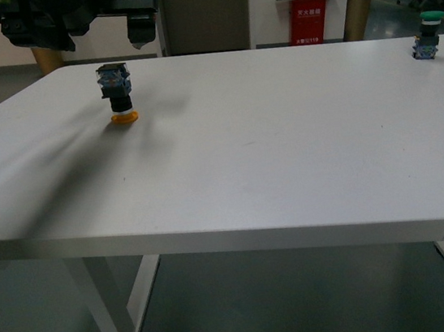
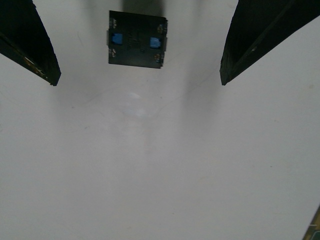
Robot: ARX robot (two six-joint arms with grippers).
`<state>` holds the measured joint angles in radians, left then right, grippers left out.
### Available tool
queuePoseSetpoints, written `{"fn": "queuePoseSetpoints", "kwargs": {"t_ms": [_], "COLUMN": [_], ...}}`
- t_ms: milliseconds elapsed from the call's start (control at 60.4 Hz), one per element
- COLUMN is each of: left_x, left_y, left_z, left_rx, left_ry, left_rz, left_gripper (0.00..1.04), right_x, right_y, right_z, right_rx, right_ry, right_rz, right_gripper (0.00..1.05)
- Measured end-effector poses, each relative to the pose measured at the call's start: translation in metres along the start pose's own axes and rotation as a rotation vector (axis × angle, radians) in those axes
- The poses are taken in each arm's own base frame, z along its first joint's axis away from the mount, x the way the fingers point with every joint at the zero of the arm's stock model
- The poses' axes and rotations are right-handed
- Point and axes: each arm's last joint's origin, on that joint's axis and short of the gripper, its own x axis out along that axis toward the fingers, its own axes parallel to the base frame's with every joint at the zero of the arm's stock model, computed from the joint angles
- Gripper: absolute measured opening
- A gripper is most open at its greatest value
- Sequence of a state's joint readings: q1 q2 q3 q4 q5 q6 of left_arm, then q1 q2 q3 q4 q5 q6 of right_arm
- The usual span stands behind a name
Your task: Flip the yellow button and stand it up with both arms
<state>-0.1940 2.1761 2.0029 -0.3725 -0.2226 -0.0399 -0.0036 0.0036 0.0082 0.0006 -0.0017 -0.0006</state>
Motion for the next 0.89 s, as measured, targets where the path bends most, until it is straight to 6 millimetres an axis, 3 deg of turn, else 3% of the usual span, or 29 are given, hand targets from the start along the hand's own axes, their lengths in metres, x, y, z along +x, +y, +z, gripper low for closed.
{"fn": "queuePoseSetpoints", "kwargs": {"t_ms": [612, 894], "left_x": [0.012, 0.018], "left_y": [-0.003, -0.006], "left_z": [-0.016, -0.023], "left_rx": [-0.005, -0.001], "left_ry": [0.02, 0.037], "left_rz": [-0.008, -0.02], "left_gripper": [0.98, 0.4], "right_x": [0.0, 0.0], "right_y": [0.0, 0.0], "right_z": [0.0, 0.0], "right_rx": [0.0, 0.0], "right_ry": [0.0, 0.0], "right_rz": [0.0, 0.0], "right_gripper": [0.98, 0.98]}}
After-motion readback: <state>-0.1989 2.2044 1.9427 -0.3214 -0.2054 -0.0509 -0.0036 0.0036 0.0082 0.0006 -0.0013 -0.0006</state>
